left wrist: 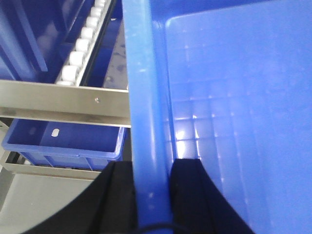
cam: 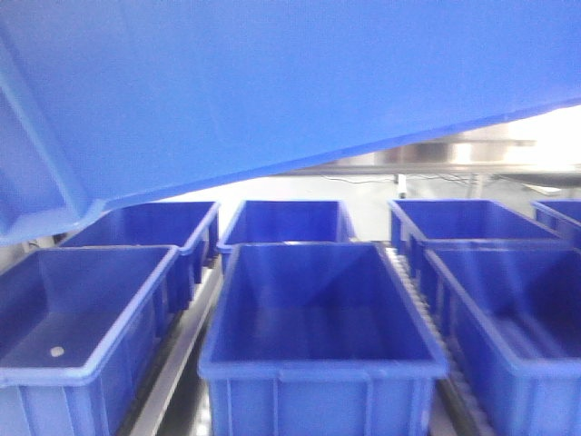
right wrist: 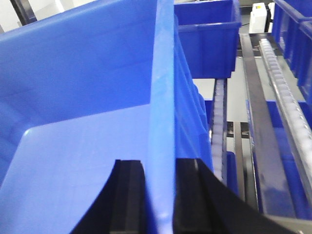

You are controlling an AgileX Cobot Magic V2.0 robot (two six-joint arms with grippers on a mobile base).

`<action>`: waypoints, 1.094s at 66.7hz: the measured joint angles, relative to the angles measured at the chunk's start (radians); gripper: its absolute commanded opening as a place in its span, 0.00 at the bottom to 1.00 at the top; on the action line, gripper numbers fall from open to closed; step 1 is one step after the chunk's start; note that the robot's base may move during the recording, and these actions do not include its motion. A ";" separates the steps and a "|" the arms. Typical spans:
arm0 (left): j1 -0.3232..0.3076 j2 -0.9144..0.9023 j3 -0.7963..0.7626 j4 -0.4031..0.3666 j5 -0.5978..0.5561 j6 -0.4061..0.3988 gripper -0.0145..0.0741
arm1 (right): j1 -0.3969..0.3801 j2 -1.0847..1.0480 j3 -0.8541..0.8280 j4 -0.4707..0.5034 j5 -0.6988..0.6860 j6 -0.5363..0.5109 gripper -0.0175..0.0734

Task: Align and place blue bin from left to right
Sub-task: 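Hold the blue bin with both grippers while the base backs away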

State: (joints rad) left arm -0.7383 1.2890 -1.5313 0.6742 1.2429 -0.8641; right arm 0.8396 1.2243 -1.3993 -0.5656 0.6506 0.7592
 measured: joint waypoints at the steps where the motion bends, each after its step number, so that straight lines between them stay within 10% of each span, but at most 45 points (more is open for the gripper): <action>1: 0.000 0.000 0.000 0.000 0.000 0.000 0.04 | 0.000 0.000 0.000 0.000 0.000 0.000 0.11; 73: 0.000 0.002 0.000 -0.015 0.000 0.014 0.04 | 0.000 0.000 0.000 0.114 0.202 0.000 0.11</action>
State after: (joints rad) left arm -0.7383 1.2908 -1.5313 0.6590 1.2429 -0.8501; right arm 0.8396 1.2243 -1.3993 -0.4520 0.8522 0.7592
